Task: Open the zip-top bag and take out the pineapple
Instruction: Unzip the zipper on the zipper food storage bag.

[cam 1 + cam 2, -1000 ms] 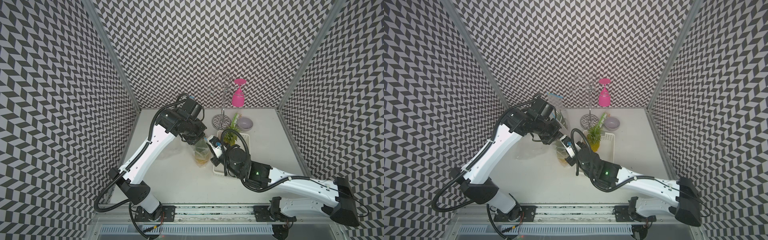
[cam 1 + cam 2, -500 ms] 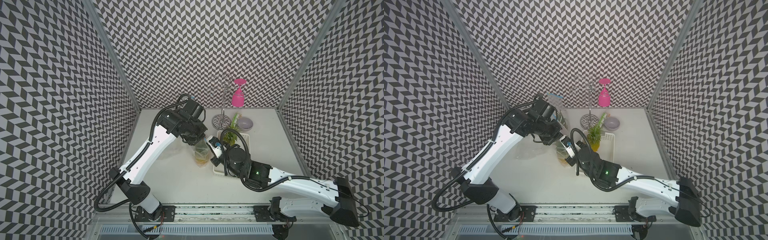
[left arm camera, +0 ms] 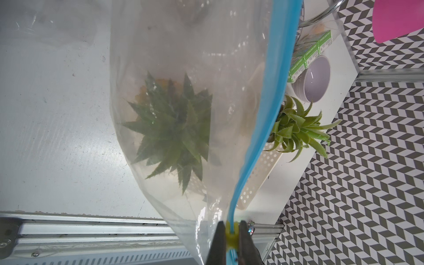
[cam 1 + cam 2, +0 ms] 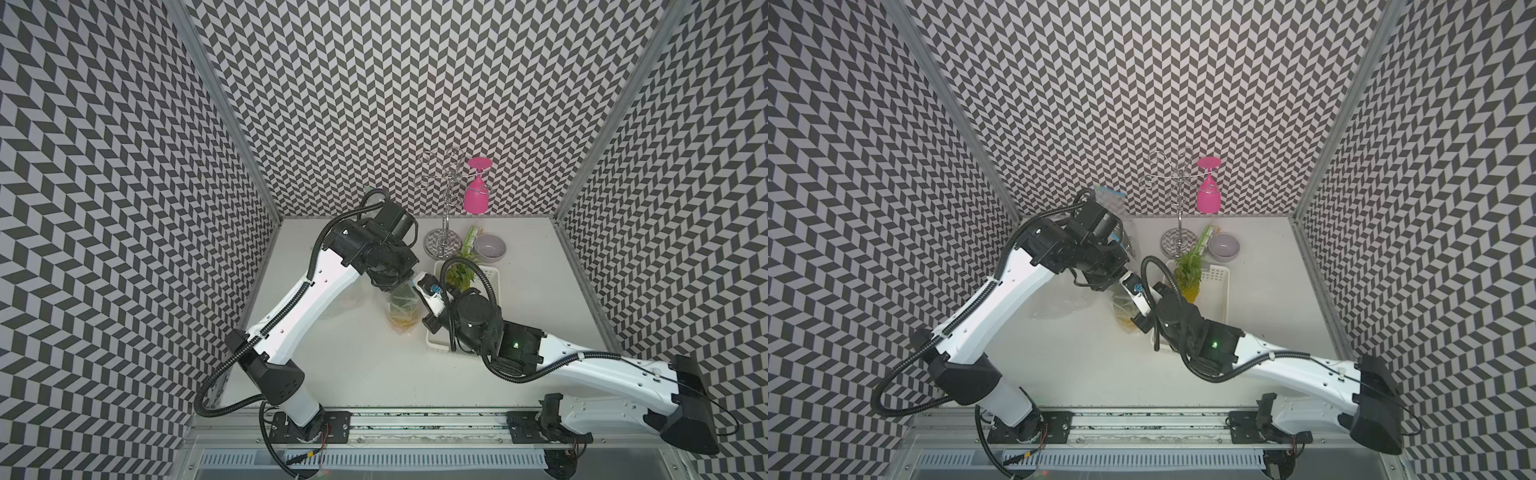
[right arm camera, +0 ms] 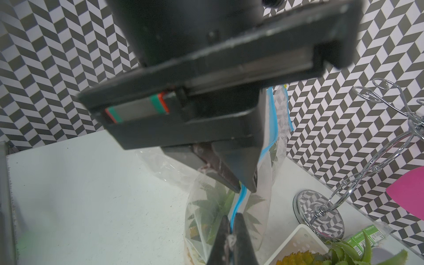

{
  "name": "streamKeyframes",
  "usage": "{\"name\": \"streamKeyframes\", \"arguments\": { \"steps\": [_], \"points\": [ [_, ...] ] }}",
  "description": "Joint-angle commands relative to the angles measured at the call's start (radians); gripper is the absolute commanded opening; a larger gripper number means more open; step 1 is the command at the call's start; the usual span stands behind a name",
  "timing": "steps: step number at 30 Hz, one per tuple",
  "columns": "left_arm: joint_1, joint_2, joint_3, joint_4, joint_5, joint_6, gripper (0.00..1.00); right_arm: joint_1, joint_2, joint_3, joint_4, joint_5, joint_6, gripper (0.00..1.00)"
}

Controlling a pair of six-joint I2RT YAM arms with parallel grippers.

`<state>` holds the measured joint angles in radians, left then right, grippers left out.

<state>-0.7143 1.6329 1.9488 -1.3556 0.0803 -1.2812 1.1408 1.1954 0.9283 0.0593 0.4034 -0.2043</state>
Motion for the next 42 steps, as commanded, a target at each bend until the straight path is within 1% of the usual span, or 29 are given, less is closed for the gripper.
{"name": "streamKeyframes", "arguments": {
  "steps": [1, 6, 13, 18, 20, 26, 30, 36, 42],
  "points": [
    [0.015, 0.03, 0.01, 0.007, -0.146, 0.029, 0.0, 0.012, -0.065, 0.037, 0.088, -0.046, 0.005, 0.0],
    [0.015, 0.04, 0.005, 0.018, -0.182, 0.04, 0.0, 0.014, -0.072, 0.042, 0.074, -0.062, 0.009, 0.0],
    [0.018, 0.074, 0.052, 0.019, -0.269, 0.059, 0.0, 0.025, -0.081, 0.038, 0.063, -0.064, 0.007, 0.0],
    [0.034, 0.091, 0.049, 0.021, -0.301, 0.083, 0.0, 0.027, -0.09, 0.038, 0.059, -0.066, 0.015, 0.0],
    [0.044, 0.097, 0.052, 0.054, -0.335, 0.092, 0.0, 0.026, -0.092, 0.04, 0.057, -0.069, 0.017, 0.0],
    [0.098, 0.1, 0.055, 0.122, -0.378, 0.106, 0.0, 0.028, -0.096, 0.037, 0.051, -0.071, 0.028, 0.0],
    [0.139, 0.099, 0.052, 0.167, -0.379, 0.111, 0.0, 0.028, -0.099, 0.037, 0.047, -0.072, 0.029, 0.0],
    [0.19, 0.126, 0.093, 0.192, -0.409, 0.159, 0.0, 0.028, -0.1, 0.036, 0.047, -0.074, 0.034, 0.0],
    [0.244, 0.133, 0.081, 0.264, -0.406, 0.203, 0.0, 0.028, -0.103, 0.03, 0.051, -0.073, 0.037, 0.0]
  ]
}}
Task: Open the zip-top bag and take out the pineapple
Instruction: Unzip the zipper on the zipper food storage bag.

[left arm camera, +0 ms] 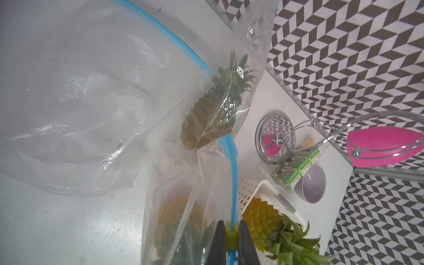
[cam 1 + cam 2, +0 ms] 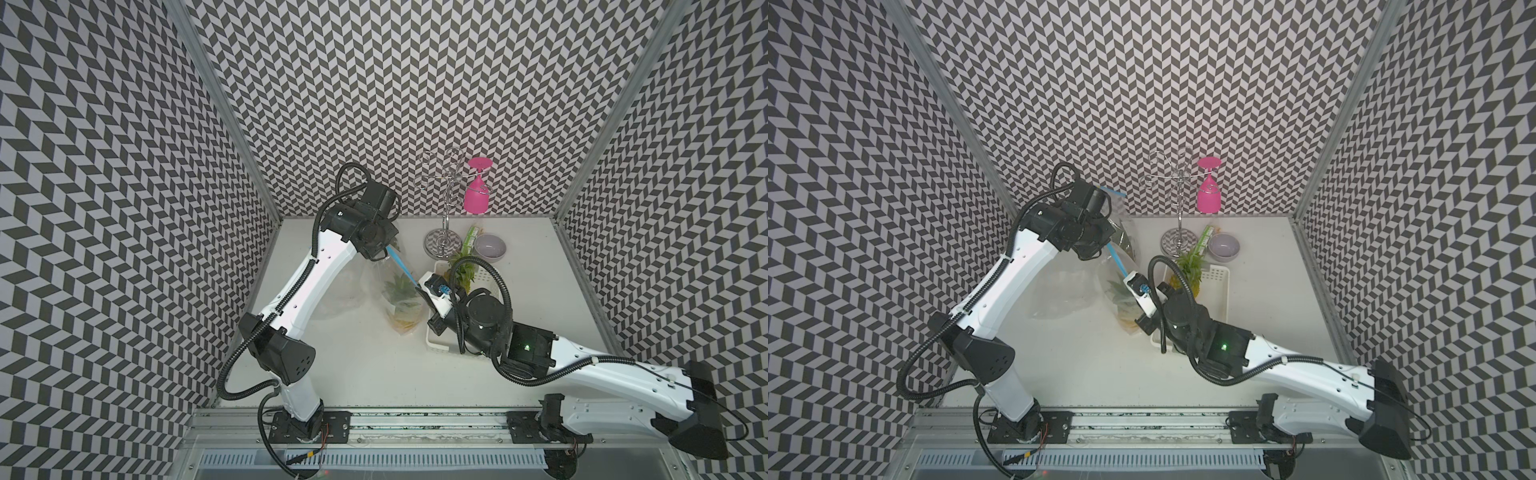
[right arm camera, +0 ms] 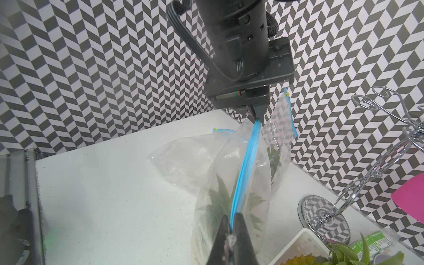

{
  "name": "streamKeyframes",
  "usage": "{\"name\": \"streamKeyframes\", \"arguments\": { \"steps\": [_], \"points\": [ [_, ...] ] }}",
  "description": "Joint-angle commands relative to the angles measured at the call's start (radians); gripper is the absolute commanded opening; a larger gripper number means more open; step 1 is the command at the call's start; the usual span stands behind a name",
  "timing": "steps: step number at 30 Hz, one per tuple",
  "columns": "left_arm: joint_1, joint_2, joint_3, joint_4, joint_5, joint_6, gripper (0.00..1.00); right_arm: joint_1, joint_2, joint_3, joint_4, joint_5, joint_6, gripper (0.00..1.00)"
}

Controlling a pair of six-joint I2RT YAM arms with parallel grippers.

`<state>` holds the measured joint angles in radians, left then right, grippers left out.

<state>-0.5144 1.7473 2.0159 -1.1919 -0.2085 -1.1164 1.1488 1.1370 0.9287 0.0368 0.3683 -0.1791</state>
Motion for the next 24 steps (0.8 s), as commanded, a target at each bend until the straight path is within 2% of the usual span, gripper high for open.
{"name": "streamKeyframes", "arguments": {
  "steps": [1, 10, 19, 24],
  "points": [
    [0.053, 0.021, 0.014, 0.113, -0.114, 0.045, 0.0, 0.02, -0.044, 0.029, 0.074, -0.037, 0.012, 0.0],
    [0.105, 0.028, 0.01, 0.188, -0.079, 0.094, 0.06, 0.019, -0.044, 0.026, 0.078, -0.035, 0.015, 0.0],
    [0.118, 0.014, -0.004, 0.225, -0.054, 0.112, 0.1, 0.019, -0.044, 0.023, 0.081, -0.029, 0.026, 0.0],
    [0.123, 0.008, -0.002, 0.216, -0.022, 0.121, 0.05, 0.015, -0.051, 0.012, 0.09, -0.011, 0.047, 0.0]
  ]
}}
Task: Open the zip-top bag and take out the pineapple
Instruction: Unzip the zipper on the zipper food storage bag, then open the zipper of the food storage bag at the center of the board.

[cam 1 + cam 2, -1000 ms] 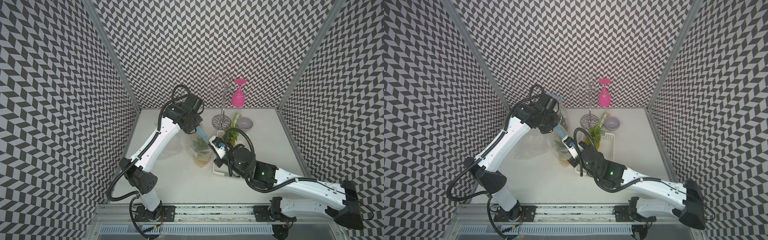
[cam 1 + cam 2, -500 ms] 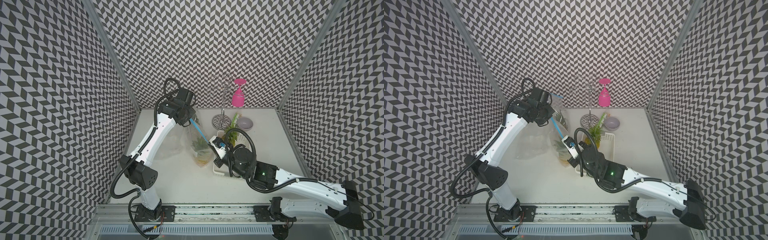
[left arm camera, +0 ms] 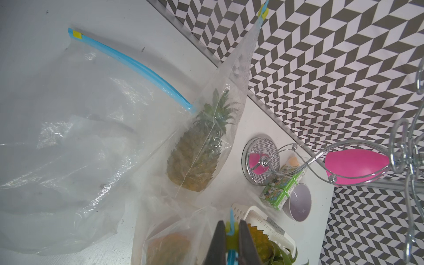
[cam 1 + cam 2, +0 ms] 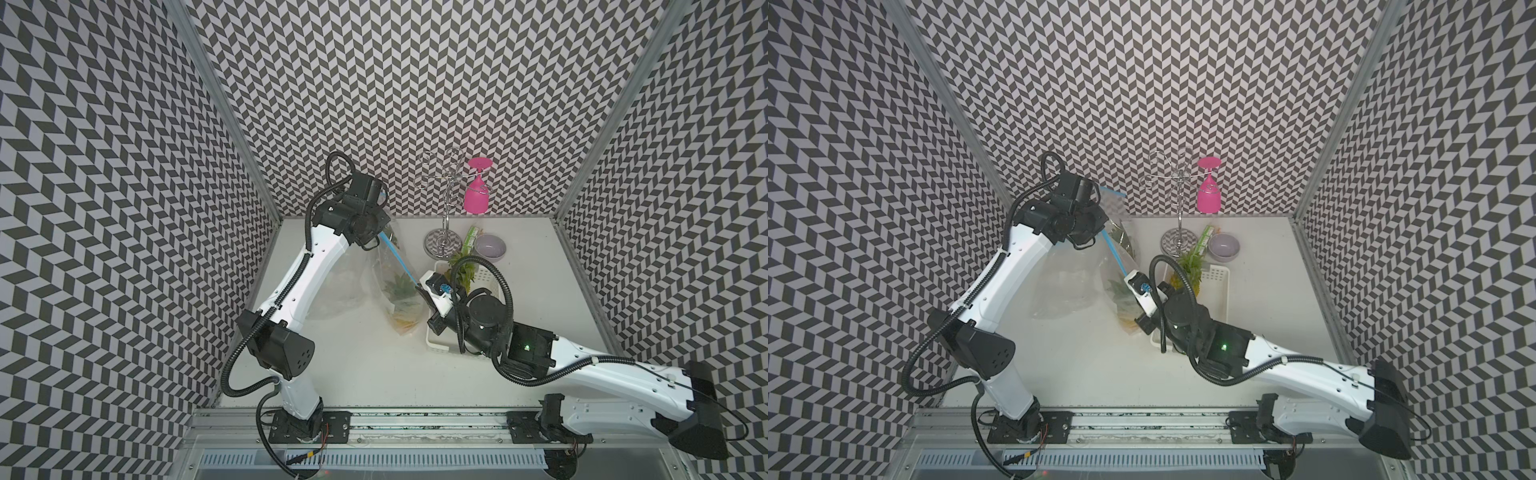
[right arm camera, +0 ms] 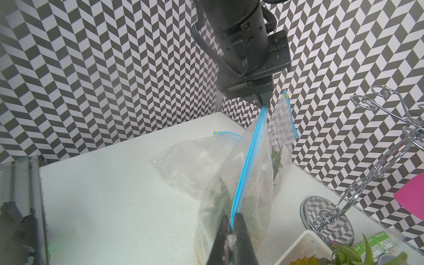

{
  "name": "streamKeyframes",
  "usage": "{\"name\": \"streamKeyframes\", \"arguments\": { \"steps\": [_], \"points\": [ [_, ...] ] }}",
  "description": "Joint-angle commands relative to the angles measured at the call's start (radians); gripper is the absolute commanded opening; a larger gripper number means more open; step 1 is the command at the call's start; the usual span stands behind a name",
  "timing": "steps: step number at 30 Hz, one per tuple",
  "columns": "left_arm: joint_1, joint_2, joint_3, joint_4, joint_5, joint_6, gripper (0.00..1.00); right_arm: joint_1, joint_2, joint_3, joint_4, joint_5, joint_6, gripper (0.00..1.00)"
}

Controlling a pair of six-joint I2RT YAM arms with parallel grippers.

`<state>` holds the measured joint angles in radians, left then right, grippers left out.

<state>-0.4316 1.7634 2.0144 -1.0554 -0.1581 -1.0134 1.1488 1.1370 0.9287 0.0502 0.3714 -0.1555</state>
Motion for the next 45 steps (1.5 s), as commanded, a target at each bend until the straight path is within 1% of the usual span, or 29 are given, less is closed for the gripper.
{"name": "streamKeyframes", "arguments": {
  "steps": [1, 3, 5, 8, 12, 16, 22, 27, 30, 31, 32, 33, 34, 35, 36, 38, 40, 42, 44, 45],
  "points": [
    [0.041, -0.01, 0.0, 0.071, -0.07, 0.018, 0.04, 0.013, -0.053, 0.009, 0.079, -0.011, 0.024, 0.0],
    [0.04, -0.017, -0.004, 0.054, -0.059, 0.024, 0.0, 0.005, -0.056, 0.007, 0.079, -0.011, 0.031, 0.0],
    [0.04, -0.032, -0.019, 0.059, -0.026, 0.044, 0.0, -0.007, -0.059, 0.004, 0.079, -0.022, 0.04, 0.0],
    [0.04, -0.051, -0.028, 0.052, 0.029, 0.068, 0.0, -0.036, -0.062, 0.004, 0.078, -0.073, 0.05, 0.0],
    [0.041, -0.085, -0.037, 0.035, 0.07, 0.06, 0.0, -0.077, -0.045, 0.014, 0.058, -0.156, 0.052, 0.0],
    [0.043, -0.109, -0.046, 0.039, 0.097, 0.039, 0.0, -0.081, -0.022, 0.02, 0.03, -0.203, 0.051, 0.0],
    [0.048, -0.125, -0.068, 0.046, 0.154, 0.026, 0.0, -0.083, -0.024, -0.005, 0.036, -0.181, 0.07, 0.0],
    [0.038, -0.147, -0.12, 0.047, 0.233, 0.01, 0.0, -0.104, 0.009, 0.034, 0.011, -0.182, 0.083, 0.0],
    [0.023, -0.163, -0.123, 0.031, 0.238, 0.001, 0.0, -0.107, 0.015, 0.063, -0.046, -0.161, 0.118, 0.0],
    [0.022, -0.17, -0.127, 0.03, 0.238, -0.003, 0.0, -0.107, 0.01, 0.075, -0.068, -0.158, 0.131, 0.08],
    [0.019, -0.179, -0.132, 0.028, 0.239, -0.009, 0.0, -0.107, -0.002, 0.089, -0.093, -0.16, 0.149, 0.23],
    [0.018, -0.186, -0.138, 0.029, 0.239, -0.014, 0.0, -0.106, -0.019, 0.104, -0.117, -0.165, 0.17, 0.35],
    [0.016, -0.192, -0.141, 0.029, 0.241, -0.016, 0.0, -0.102, -0.029, 0.119, -0.138, -0.171, 0.185, 0.4],
    [0.015, -0.195, -0.144, 0.029, 0.241, -0.02, 0.0, -0.095, -0.035, 0.143, -0.166, -0.176, 0.205, 0.42],
    [0.012, -0.198, -0.147, 0.029, 0.242, -0.022, 0.0, -0.088, -0.031, 0.17, -0.192, -0.184, 0.224, 0.42],
    [0.007, -0.202, -0.148, 0.023, 0.243, -0.024, 0.0, -0.081, -0.003, 0.228, -0.239, -0.209, 0.258, 0.41],
    [0.003, -0.206, -0.151, 0.023, 0.244, -0.025, 0.0, -0.081, 0.047, 0.289, -0.273, -0.22, 0.297, 0.25],
    [-0.001, -0.211, -0.15, 0.023, 0.243, -0.028, 0.0, -0.088, 0.121, 0.371, -0.312, -0.239, 0.318, 0.11],
    [-0.007, -0.21, -0.148, 0.019, 0.243, -0.028, 0.0, -0.102, 0.198, 0.451, -0.364, -0.261, 0.339, 0.02],
    [-0.008, -0.211, -0.146, 0.017, 0.243, -0.026, 0.0, -0.114, 0.231, 0.487, -0.387, -0.274, 0.357, 0.0]
  ]
}}
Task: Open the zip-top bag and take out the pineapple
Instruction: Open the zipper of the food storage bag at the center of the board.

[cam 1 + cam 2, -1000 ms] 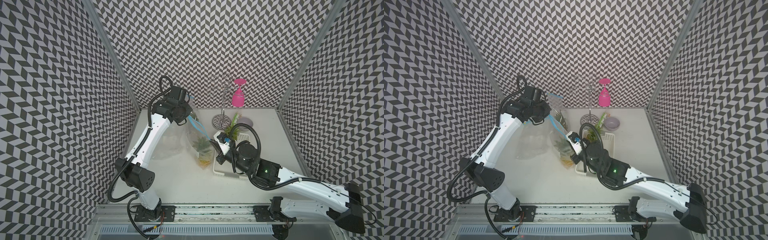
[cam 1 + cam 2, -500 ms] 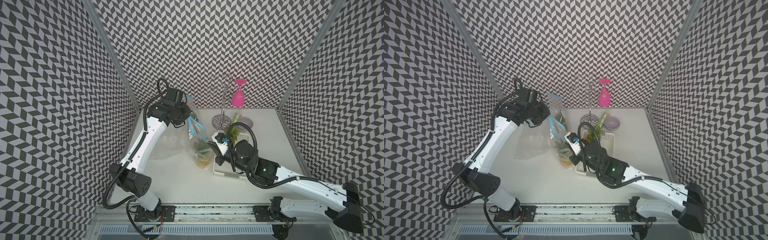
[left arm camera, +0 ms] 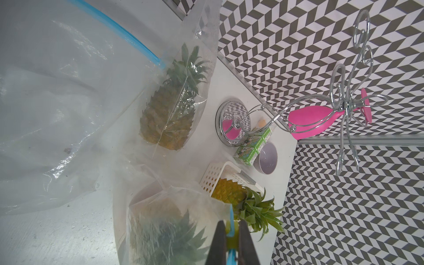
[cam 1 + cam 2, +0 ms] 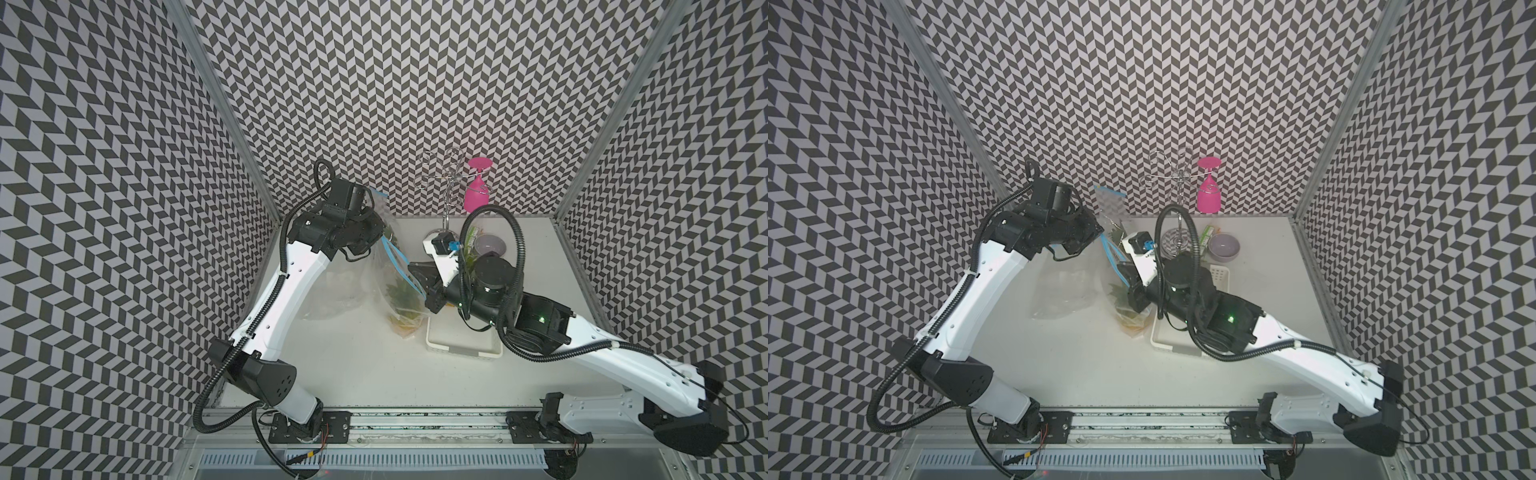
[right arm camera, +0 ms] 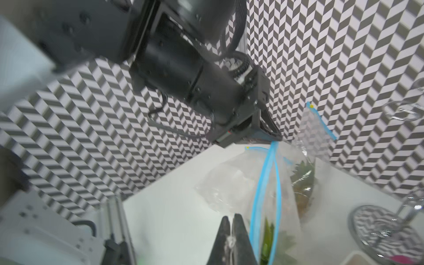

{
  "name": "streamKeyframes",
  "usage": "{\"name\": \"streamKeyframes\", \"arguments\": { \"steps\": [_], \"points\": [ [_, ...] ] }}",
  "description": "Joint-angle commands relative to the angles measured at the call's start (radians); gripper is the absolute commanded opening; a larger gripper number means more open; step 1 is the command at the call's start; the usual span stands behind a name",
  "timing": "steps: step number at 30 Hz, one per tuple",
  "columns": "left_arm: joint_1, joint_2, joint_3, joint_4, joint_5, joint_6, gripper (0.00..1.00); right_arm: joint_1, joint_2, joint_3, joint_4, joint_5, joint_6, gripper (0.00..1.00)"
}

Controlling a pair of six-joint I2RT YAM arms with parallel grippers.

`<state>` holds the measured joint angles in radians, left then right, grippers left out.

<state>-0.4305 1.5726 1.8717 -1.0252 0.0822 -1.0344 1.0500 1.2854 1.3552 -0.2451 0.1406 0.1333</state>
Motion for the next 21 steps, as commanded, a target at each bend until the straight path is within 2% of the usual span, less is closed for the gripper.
{"name": "streamKeyframes", "arguments": {
  "steps": [1, 9, 21],
  "points": [
    [-0.01, -0.02, -0.003, -0.013, 0.002, -0.006, 0.0, -0.031, 0.106, 0.081, -0.104, -0.062, 0.076, 0.0],
    [-0.017, -0.026, -0.002, -0.013, 0.008, -0.006, 0.0, -0.116, 0.207, 0.142, -0.183, -0.091, 0.109, 0.0],
    [-0.031, -0.023, 0.012, -0.018, 0.017, -0.014, 0.0, -0.16, 0.22, 0.134, -0.212, -0.096, 0.136, 0.0]
  ]
}}
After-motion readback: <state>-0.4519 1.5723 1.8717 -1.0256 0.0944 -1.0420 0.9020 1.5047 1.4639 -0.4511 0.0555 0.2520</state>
